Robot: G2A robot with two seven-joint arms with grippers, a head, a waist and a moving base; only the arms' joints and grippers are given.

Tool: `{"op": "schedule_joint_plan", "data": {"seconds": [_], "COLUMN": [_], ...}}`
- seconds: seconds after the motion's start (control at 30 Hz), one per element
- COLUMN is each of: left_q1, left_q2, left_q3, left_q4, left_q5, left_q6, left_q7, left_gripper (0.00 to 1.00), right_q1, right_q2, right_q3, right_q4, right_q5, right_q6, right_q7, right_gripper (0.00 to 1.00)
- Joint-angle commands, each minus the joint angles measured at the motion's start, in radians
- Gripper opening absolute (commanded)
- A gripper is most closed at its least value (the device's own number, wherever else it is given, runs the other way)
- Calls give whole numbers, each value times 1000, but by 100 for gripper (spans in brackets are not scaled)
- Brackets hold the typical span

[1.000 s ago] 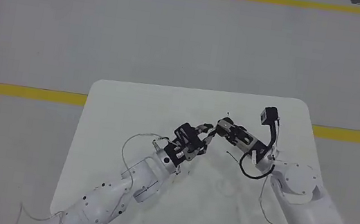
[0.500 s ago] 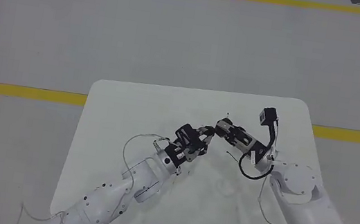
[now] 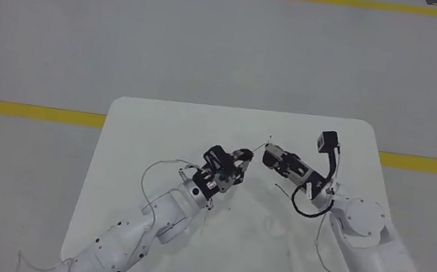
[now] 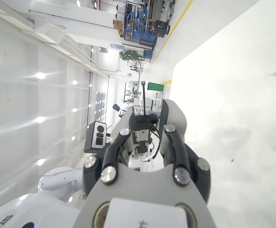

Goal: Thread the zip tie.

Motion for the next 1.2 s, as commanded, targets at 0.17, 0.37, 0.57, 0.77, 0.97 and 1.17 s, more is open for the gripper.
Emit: {"op": "schedule_joint_plan", "data": {"seconds": [0.17,0.37,0.57,0.77,0.97,1.17], "left_q1": [34,57,59,61,60,47], "left_q2": [18,32,38,38,40,67], "left_q3": [-79,-127,-138,-137,-150,-173], "left_q4": [-21,-31,-37,-36,-13,-19], "left_q5": [-173,-277,-327,-335,-646,-973], "left_q6": [-138,-241,-289,-288,-289,-289], "left_q7": [-67,-114,-153,-152,-277,-497], "left_gripper": [0,0,0,0,0,0], "right_q1": [-20,-21,-21,-21,-19,5], "right_q2": [12,20,20,20,21,25], "right_q3": [82,118,118,118,115,120], "right_q4": [24,43,43,43,37,62], "right_q5": [1,-31,-31,-31,-69,-101], "right_q6": [-73,-144,-144,-144,-168,-178], "right_q7": [76,157,157,157,164,303], "right_gripper": [100,100,100,100,100,100]}}
